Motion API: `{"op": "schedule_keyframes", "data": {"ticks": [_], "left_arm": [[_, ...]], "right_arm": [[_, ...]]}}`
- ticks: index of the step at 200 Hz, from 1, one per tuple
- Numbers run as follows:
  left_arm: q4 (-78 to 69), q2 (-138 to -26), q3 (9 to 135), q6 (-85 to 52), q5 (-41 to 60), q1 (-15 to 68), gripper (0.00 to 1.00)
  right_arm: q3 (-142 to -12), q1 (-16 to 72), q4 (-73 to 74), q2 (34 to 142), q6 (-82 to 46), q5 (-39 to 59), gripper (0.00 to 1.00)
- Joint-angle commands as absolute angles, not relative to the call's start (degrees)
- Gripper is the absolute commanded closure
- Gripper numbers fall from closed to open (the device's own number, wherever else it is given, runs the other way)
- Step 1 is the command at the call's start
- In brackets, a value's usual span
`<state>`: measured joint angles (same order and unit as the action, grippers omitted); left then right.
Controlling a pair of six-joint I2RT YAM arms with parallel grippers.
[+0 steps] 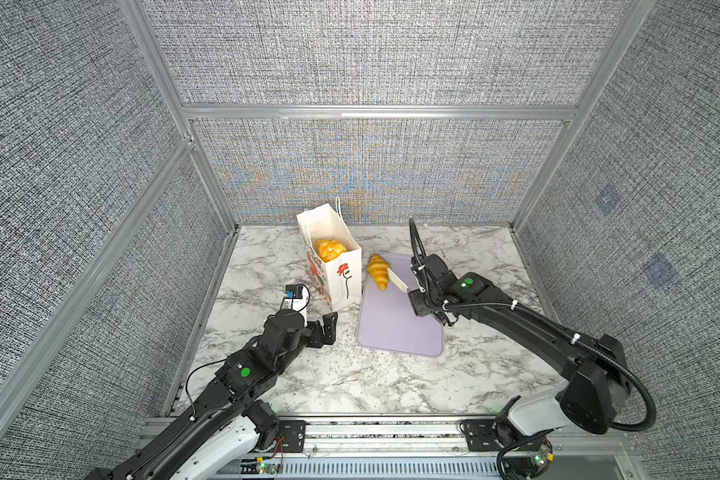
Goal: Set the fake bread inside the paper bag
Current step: 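Move the empty tongs with the right gripper back to the striped croissant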
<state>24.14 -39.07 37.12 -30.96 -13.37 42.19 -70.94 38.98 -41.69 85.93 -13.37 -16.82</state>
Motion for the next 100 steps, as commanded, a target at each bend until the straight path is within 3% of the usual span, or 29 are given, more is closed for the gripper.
{"op": "schedule_keyframes", "data": {"ticks": [1,100], "left_arm": [[23.60,-38.81,36.81,-31.02,-13.32,42.18,0.01],[25.14,-37.62,36.34,-31.38,-14.14,42.19,0.01]], "right_arm": [[-72.74,38.59,-41.17,88.68,-14.34,-16.16,0.35],[-81.44,38.37,-42.36,103.92,-15.42,-12.24,0.33]]}}
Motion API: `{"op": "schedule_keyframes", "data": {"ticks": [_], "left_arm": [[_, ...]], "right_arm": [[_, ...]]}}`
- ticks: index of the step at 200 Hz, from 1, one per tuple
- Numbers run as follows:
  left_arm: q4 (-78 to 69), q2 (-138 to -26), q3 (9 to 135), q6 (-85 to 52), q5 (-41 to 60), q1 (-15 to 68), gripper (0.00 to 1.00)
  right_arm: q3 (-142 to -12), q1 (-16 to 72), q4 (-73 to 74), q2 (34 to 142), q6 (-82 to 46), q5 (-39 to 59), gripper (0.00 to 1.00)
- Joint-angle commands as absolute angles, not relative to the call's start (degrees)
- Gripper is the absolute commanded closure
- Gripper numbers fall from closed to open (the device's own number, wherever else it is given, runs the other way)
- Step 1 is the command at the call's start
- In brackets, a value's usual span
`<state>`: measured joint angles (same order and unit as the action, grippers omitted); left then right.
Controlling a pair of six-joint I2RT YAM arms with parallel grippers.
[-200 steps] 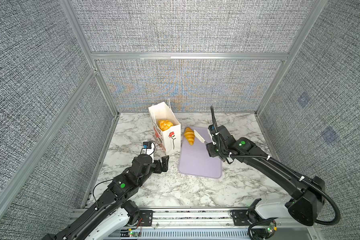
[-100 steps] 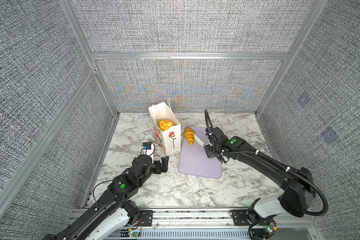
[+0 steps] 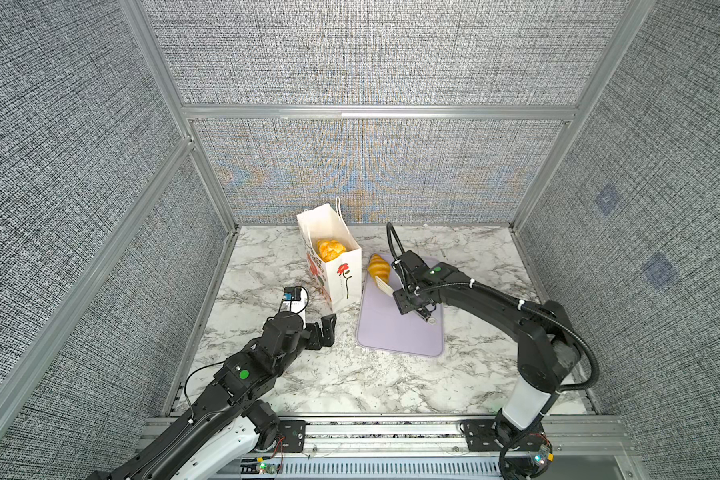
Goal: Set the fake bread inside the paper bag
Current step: 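Move the empty tongs with the right gripper back to the striped croissant, then close the tongs on the striped croissant with the right gripper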
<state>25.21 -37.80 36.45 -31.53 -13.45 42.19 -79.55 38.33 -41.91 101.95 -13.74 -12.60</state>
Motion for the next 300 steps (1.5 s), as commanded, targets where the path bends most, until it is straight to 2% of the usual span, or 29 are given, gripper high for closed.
{"op": "schedule_keyframes", "data": {"ticks": [1,157,175,198,218,267,300], "left_arm": [[25.22,-37.62,36.36,-31.38,-14.14,42.19,0.01],[26.89,-36.22,36.58,-31.42,-15.20,42.14,0.01],[26.89,-36.19,36.51,-31.54,-15.21,42.13,0.01],[27.24,-35.96,36.66,-31.57,-15.45,42.10,0.01],[27.41,-35.60,36.74,-31.55,-15.64,42.17,0.01],[27.80,-35.32,36.99,-31.64,-15.90,42.11,0.01],[27.94,-35.38,37.34,-31.47,-15.96,42.11,0.01]], "right_arm": [[-81.50,38.39,-42.36,104.03,-15.44,-12.23,0.33],[-91.12,36.88,-45.05,117.04,-15.38,-15.59,0.33],[-92.09,36.52,-45.44,117.82,-14.48,-14.62,0.37],[-93.25,36.32,-46.47,118.23,-13.16,-13.38,0.52],[-92.73,36.15,-46.74,117.80,-12.57,-12.45,0.60],[-88.44,35.84,-44.89,113.32,-11.96,-10.31,0.65],[-86.66,35.53,-44.24,110.02,-11.78,-10.06,0.65]]}}
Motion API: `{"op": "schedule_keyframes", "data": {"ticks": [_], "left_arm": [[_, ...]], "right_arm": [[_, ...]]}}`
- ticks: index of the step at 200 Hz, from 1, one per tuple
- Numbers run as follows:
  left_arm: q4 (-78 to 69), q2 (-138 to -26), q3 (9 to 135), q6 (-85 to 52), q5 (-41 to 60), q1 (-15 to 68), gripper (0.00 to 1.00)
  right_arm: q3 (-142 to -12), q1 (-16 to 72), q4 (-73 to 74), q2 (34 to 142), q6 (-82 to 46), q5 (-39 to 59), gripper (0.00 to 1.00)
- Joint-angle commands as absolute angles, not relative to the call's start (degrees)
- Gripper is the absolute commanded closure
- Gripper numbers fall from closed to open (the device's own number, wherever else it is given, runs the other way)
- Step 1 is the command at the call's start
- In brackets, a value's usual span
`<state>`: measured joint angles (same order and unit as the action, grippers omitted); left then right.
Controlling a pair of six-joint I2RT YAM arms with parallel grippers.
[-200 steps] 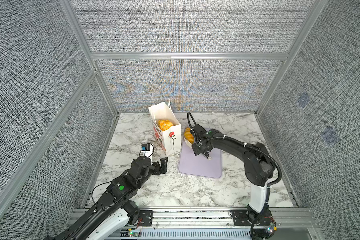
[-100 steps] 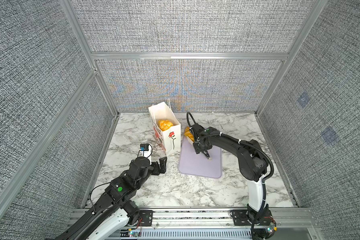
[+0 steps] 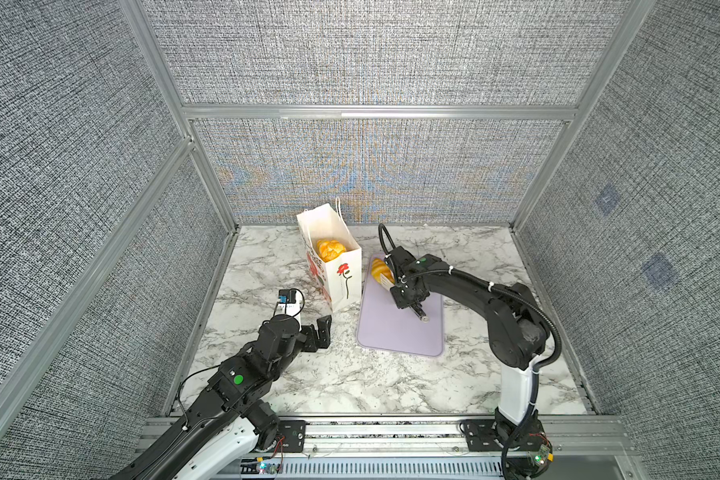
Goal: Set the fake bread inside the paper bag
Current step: 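Close the tongs on the striped croissant with the right gripper, then lift the croissant with the tongs and carry it over the bag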
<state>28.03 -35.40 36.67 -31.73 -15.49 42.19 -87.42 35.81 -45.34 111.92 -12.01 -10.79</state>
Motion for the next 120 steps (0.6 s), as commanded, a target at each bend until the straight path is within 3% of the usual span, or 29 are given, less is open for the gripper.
{"op": "schedule_keyframes", "data": {"ticks": [1,120], "left_arm": [[27.99,-35.40,37.34,-31.47,-15.98,42.15,0.01],[28.66,-35.55,39.11,-30.24,-17.55,42.13,0.01]], "right_arm": [[-86.61,35.56,-44.27,109.94,-11.78,-10.04,0.65],[-85.24,35.29,-45.67,93.05,-12.44,-7.56,0.67]]}}
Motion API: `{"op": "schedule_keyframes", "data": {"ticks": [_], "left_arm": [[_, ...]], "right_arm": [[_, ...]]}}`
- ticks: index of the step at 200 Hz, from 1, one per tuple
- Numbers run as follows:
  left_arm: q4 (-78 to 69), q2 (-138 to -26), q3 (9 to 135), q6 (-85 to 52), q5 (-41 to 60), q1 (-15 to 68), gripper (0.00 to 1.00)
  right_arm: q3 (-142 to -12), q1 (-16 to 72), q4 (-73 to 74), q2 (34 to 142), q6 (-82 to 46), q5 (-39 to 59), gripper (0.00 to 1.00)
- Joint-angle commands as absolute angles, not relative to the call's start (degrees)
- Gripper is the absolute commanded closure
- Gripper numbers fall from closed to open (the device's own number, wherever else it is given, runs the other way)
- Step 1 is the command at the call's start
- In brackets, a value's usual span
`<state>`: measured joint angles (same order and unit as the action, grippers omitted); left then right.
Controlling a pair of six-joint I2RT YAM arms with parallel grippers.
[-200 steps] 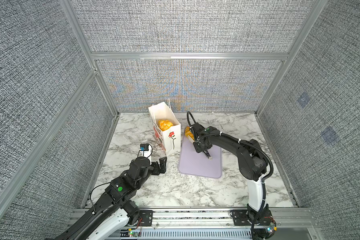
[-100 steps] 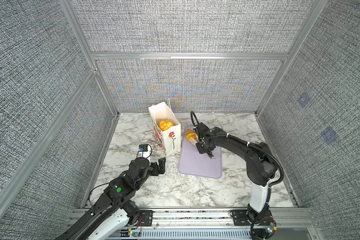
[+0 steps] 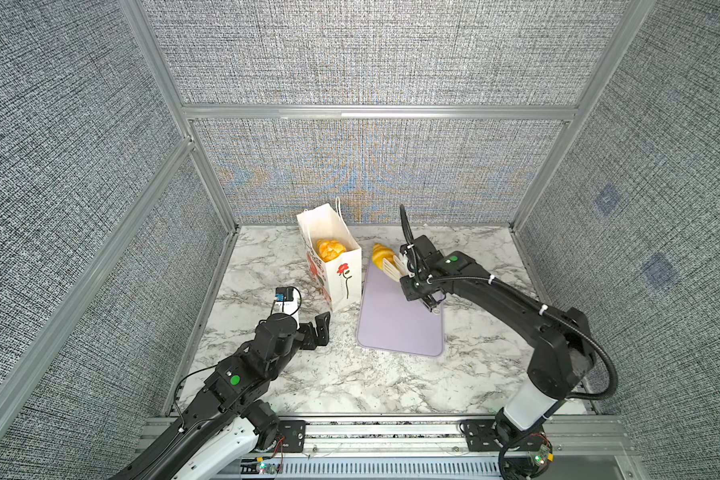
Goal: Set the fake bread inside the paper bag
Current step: 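Lift the croissant with the tongs and carry it over the bag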
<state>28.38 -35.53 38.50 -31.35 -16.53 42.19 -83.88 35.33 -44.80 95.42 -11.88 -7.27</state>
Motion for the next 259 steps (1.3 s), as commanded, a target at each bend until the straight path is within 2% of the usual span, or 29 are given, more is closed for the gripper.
{"op": "schedule_keyframes", "data": {"ticks": [1,71,116,207,259], "left_arm": [[28.66,-35.53,39.11,-30.19,-17.52,42.11,0.01],[29.09,-35.34,39.40,-30.15,-18.25,42.17,0.01],[28.50,-36.07,39.57,-29.97,-18.17,42.17,0.01],[28.99,-35.56,39.30,-30.32,-18.22,42.13,0.01],[29.79,-34.39,38.98,-30.59,-18.54,42.17,0.01]], "right_arm": [[-85.29,35.31,-45.73,92.89,-12.42,-7.56,0.67],[-89.95,35.77,-46.55,83.52,-12.06,-5.55,0.67],[-94.85,39.53,-47.13,80.61,-12.13,-5.09,0.66],[-105.22,50.10,-45.82,88.01,-12.63,-5.08,0.66],[-108.64,50.66,-44.14,93.89,-14.81,-4.75,0.63]]}}
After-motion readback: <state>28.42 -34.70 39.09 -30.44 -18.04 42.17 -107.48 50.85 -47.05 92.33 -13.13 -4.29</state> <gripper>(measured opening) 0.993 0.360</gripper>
